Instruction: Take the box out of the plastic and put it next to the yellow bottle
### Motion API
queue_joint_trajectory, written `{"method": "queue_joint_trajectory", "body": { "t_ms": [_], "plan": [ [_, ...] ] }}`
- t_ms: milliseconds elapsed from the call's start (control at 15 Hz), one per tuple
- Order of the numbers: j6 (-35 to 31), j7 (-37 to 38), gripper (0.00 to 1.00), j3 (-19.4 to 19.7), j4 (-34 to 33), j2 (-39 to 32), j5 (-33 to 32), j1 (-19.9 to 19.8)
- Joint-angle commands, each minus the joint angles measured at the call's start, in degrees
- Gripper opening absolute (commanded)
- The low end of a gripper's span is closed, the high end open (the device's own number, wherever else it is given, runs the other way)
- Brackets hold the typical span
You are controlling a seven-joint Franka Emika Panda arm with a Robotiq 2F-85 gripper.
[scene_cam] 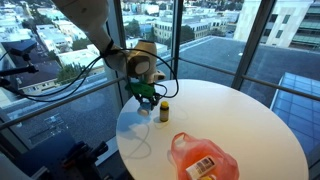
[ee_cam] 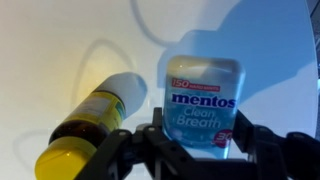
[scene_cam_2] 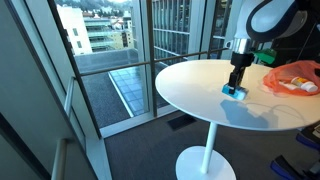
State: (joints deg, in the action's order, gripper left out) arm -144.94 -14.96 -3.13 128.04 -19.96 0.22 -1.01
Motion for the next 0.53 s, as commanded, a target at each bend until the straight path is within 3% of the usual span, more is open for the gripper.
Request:
{"method": "queue_joint_trajectory", "body": {
  "t_ms": [0,333,467],
  "plan": [
    [-0.1,-0.6,0.41,0.5,-1.5,-2.5,-0.6,-1.1],
    [-0.2,0.5,0.41,1.8,-1.8,-4.0,-1.9,-1.1],
    [-0.2,0.7,0.92,2.1,-1.5,-3.4,-2.7,-0.8]
  ]
}}
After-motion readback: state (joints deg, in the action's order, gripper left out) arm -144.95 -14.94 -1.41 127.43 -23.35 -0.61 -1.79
